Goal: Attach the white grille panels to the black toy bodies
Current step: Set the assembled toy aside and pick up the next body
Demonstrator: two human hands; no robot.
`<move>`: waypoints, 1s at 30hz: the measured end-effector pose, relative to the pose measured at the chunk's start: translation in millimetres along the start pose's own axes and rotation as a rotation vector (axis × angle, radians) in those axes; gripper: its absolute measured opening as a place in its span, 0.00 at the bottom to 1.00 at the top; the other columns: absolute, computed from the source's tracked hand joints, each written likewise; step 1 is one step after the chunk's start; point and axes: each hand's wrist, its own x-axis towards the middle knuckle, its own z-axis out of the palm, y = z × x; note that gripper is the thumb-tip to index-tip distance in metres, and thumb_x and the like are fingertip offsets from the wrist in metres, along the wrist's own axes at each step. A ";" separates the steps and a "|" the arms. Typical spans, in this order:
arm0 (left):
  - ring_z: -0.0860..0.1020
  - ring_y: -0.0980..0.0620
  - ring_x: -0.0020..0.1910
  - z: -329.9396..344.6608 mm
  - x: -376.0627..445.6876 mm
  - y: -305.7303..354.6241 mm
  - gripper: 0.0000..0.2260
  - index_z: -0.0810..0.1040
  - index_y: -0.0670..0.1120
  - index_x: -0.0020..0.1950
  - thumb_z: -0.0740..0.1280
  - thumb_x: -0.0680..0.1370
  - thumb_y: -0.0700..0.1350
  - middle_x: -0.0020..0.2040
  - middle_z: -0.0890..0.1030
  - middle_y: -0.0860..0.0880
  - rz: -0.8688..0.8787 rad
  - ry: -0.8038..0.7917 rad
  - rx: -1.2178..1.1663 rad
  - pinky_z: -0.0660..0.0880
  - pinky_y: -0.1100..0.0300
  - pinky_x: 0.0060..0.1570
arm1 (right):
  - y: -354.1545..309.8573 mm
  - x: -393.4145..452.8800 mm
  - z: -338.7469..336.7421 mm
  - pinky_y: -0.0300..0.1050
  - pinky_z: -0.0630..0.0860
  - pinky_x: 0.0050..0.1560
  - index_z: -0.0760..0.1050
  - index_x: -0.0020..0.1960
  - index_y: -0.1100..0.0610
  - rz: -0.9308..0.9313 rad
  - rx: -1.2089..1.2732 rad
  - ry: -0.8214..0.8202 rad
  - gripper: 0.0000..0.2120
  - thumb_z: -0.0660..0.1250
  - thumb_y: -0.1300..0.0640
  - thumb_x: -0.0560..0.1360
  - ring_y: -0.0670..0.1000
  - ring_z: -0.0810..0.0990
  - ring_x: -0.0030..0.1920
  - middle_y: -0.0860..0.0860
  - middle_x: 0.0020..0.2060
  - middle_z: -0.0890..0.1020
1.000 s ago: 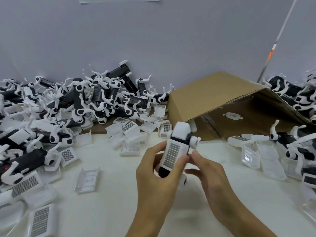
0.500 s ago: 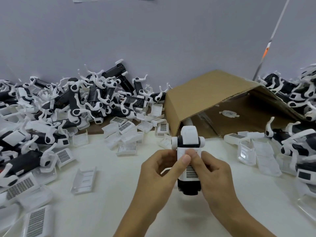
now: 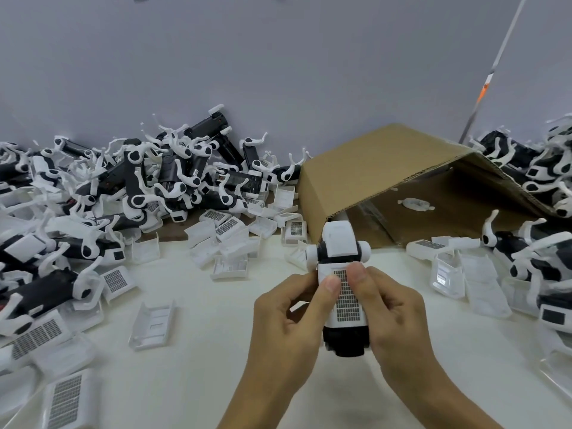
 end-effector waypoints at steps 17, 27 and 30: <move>0.86 0.48 0.51 -6.1 4.8 7.3 0.13 0.88 0.52 0.52 0.79 0.69 0.53 0.50 0.87 0.47 -0.124 0.106 -0.214 0.81 0.56 0.49 | -6.3 4.1 -4.0 0.38 0.81 0.50 0.80 0.60 0.41 0.004 -0.013 -0.162 0.14 0.71 0.41 0.76 0.46 0.84 0.55 0.43 0.52 0.86; 0.84 0.57 0.46 -15.6 9.3 -11.9 0.07 0.85 0.61 0.46 0.70 0.70 0.58 0.44 0.87 0.54 0.058 0.164 0.089 0.77 0.71 0.47 | -20.0 11.9 -27.7 0.36 0.79 0.54 0.77 0.54 0.40 -0.456 -0.539 -0.078 0.16 0.76 0.58 0.73 0.41 0.81 0.56 0.32 0.53 0.82; 0.84 0.55 0.41 -17.8 14.4 -21.8 0.04 0.84 0.57 0.39 0.70 0.72 0.49 0.40 0.86 0.50 0.096 0.185 0.103 0.77 0.72 0.44 | -49.2 24.4 -53.4 0.47 0.81 0.53 0.83 0.52 0.53 -0.761 -0.759 0.004 0.10 0.76 0.59 0.71 0.46 0.83 0.55 0.45 0.53 0.84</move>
